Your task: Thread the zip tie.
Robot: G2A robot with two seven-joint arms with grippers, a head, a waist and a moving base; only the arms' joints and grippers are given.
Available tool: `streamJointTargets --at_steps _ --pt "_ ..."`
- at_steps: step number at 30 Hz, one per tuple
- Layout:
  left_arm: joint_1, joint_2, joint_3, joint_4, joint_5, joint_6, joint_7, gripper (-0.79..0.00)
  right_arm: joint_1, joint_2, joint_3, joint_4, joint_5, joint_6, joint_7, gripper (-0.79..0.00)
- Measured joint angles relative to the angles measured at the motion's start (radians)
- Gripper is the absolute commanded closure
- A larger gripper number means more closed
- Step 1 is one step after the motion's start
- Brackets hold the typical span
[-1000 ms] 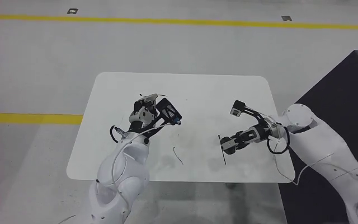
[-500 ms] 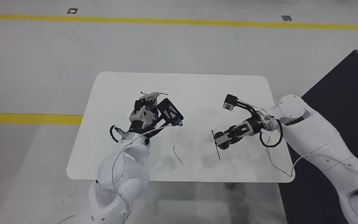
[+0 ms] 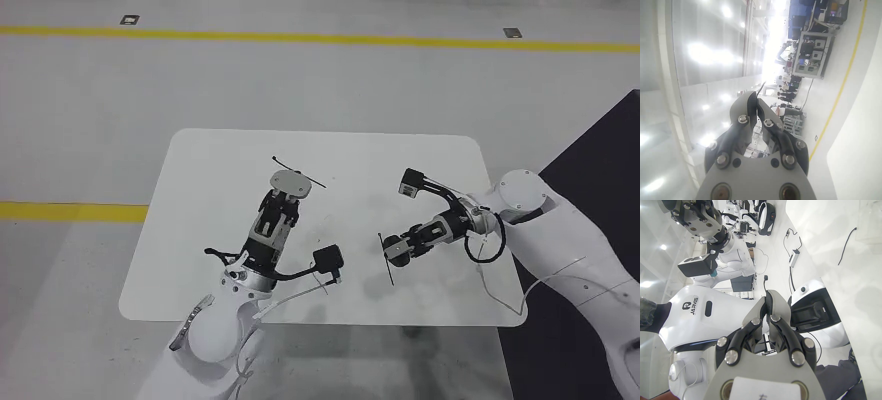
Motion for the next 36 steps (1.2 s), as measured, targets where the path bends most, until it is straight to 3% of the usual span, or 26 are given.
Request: streamJointTargets --at_steps 3,7,12,18,28,32,36 --pt "-0.003 0.002 0.002 0.002 0.01 0.001 0.009 0.0 0.0 0.0 0.0 0.0 0.0 0.0 0.0 0.0" --pt "-0.036 0.024 0.009 0.036 0.137 0.079 0.137 0.0 -0.014 -0.001 0.007 -0.032 0.011 0.026 -0.014 0.0" --pt "-0.122 0.09 -0.004 0.117 0.142 0.229 0.289 0.0 -0.01 0.006 -0.013 -0.088 0.033 0.111 0.0 0.0" --pt "-0.232 0.166 0.08 0.184 0.142 0.282 0.296 0.0 0.015 0.017 -0.062 -0.108 0.063 0.139 0.0 0.0" --pt "-0.238 0.171 0.085 0.186 0.142 0.28 0.291 0.0 0.029 0.023 -0.084 -0.108 0.078 0.149 0.0 0.0" --pt "-0.254 0.191 0.084 0.182 0.142 0.29 0.403 0.0 0.017 0.025 -0.07 -0.123 0.072 0.161 -0.018 0.0" --pt "-0.267 0.228 0.082 0.184 0.142 0.329 0.519 0.0 0.008 0.037 -0.033 -0.14 0.075 0.179 0.001 0.0"
